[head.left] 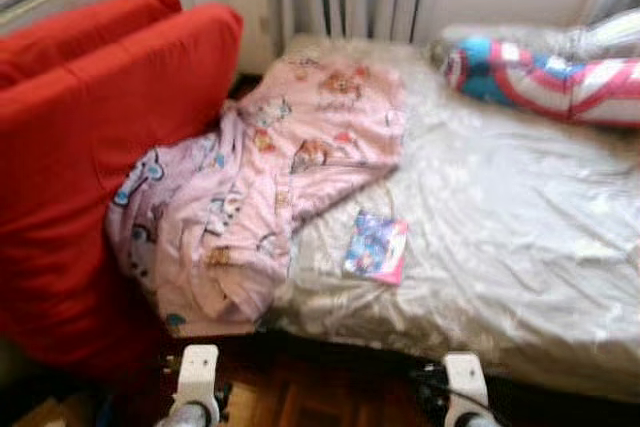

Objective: Clean up the room

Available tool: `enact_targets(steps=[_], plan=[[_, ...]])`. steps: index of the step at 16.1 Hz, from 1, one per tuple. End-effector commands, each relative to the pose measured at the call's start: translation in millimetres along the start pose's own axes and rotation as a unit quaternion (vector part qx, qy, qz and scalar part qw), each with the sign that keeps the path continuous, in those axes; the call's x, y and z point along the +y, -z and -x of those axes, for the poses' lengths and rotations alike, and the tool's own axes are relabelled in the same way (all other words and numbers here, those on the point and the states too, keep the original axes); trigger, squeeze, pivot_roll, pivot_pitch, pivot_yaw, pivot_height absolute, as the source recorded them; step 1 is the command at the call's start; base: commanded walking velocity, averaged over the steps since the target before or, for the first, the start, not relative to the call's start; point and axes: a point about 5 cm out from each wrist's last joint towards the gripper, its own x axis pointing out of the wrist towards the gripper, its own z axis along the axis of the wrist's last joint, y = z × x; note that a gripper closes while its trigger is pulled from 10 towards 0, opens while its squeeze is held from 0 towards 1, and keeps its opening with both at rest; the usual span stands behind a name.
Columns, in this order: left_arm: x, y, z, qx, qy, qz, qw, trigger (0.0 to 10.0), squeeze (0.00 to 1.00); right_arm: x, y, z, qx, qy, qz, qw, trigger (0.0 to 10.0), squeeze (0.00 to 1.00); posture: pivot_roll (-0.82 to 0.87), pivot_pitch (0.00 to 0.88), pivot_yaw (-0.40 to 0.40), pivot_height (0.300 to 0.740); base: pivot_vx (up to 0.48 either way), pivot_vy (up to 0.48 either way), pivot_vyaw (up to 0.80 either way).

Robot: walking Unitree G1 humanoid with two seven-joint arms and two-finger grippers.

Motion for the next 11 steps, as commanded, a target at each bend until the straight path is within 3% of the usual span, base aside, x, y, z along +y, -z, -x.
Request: enact_targets(steps=[1,8,11], plan=[[4.8,7.3,1.7,0.013,-0.006,-0.001,1.0,10.0,0.0,2.9,6.7,1.0,0.011,-0.001,-0.007,1.0,10.0,0.0,-0.1,0.072,-0.056,0.74,0.0,-0.337,0.0],[4.4,7.9,1.7,0.015,-0.005,0.0,1.0,10.0,0.0,2.0,6.4,1.0,0.011,0.006,-0.006,1.0,10.0,0.0,-0.11,0.072,-0.056,0.74,0.0,-0.328,0.0],[4.8,8.2,1.8,0.015,-0.006,0.001,1.0,10.0,0.0,2.4,6.6,1.0,0.012,0.005,-0.006,1.0,10.0,0.0,-0.11,0.074,-0.057,0.74,0.0,-0.34,-0.73]])
